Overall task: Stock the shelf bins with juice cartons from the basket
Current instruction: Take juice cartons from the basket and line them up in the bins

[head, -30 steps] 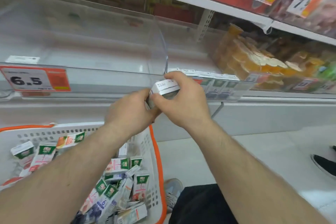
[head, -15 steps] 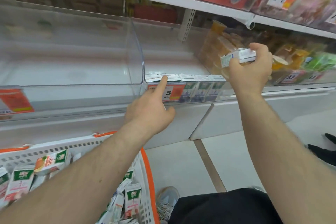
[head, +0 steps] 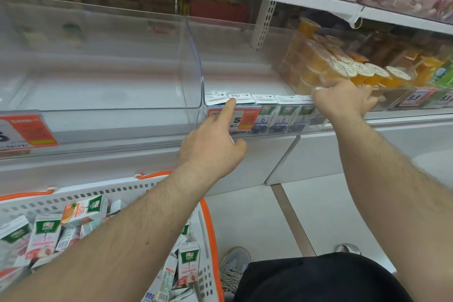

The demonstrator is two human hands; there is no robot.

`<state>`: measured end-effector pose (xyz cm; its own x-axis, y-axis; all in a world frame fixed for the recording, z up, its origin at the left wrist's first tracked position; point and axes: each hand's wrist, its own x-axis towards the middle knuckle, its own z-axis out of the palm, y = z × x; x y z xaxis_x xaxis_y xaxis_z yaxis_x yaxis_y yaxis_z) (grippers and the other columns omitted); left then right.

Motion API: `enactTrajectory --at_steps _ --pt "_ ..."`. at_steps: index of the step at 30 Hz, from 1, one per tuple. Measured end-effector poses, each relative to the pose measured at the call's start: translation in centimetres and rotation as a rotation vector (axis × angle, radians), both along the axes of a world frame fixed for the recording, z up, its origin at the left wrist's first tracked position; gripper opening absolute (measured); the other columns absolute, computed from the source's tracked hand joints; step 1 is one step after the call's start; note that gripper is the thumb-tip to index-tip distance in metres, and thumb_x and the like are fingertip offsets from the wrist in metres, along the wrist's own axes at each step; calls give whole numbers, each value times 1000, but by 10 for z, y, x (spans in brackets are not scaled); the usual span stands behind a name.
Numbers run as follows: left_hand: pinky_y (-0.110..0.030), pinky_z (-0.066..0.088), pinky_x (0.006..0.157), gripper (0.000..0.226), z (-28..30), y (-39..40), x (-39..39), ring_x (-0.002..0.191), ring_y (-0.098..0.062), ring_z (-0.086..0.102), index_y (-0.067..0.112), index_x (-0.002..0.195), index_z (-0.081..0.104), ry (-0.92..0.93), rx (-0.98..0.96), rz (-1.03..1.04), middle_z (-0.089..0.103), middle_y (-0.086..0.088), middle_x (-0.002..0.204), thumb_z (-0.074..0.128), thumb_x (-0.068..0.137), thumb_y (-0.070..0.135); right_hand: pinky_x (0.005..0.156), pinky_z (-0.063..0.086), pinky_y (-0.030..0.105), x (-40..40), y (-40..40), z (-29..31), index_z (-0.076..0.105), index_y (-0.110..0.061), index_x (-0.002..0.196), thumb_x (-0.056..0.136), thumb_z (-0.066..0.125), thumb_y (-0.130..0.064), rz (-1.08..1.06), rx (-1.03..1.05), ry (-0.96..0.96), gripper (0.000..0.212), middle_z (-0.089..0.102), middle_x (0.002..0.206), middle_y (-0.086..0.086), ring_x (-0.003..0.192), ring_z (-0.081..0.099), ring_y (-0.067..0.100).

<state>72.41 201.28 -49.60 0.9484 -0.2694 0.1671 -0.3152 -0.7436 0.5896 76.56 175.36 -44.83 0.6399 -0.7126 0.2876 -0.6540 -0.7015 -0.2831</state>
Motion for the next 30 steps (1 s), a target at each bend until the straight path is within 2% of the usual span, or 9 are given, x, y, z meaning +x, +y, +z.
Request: enactTrajectory --at_steps 7,10,13,16,20,23,25,27,30 --pt "-36 45 82 79 2 -1 2 113 -25 52 43 151 4 29 -20 -16 49 1 136 53 89 37 110 24 49 1 -1 2 64 -14 119 92 34 -35 -64 -2 180 45 51 139 16 136 32 35" --pt "-37 50 86 80 4 2 0 111 -23 54 45 151 4 57 -79 -32 50 2 133 53 89 35 108 25 49 2 8 3 60 -8 124 97 27 -48 -83 -25 223 59 47 141 20 135 31 37" --pt "-37 52 84 75 2 6 -6 100 -18 56 47 150 13 116 -260 -45 58 7 117 54 89 34 107 26 47 -1 20 2 57 -1 128 98 22 -54 -125 -80 251 69 41 144 25 134 32 39" --pt "-34 50 90 56 4 13 -12 102 -15 59 43 141 34 220 -543 8 62 7 112 58 91 34 109 25 48 -7 40 -1 55 0 130 98 20 -53 -109 -125 261 71 35 149 25 136 29 39" --pt "-38 51 79 17 13 30 -20 86 -22 66 33 108 52 401 -873 136 65 4 92 57 92 36 98 34 45 -20 85 -5 68 -9 113 96 32 -42 150 -222 31 51 55 129 22 119 44 38" --pt "-31 46 64 13 21 49 -26 63 -21 56 23 98 52 565 -1083 216 59 -5 78 46 99 35 71 45 41 -36 141 -1 64 -5 74 88 48 -27 494 108 -225 30 63 79 18 78 54 28" --pt "-28 41 59 22 25 66 -29 60 -19 50 18 105 53 620 -1110 272 54 -7 77 39 101 34 58 41 40 -53 181 6 62 1 67 78 57 -24 692 442 -254 28 59 68 22 60 47 17" --pt "-28 41 60 27 27 85 -31 65 -23 52 17 105 54 652 -1164 309 56 -11 84 37 102 37 53 36 28 -70 213 12 66 -4 68 70 62 -28 864 740 -142 25 60 59 9 49 45 7" --pt "-31 47 66 32 29 113 -34 75 -25 60 19 101 56 658 -1209 345 63 -12 95 34 103 43 57 40 25 -86 249 11 69 -17 85 69 74 -30 1038 745 104 21 61 64 -6 53 50 4"
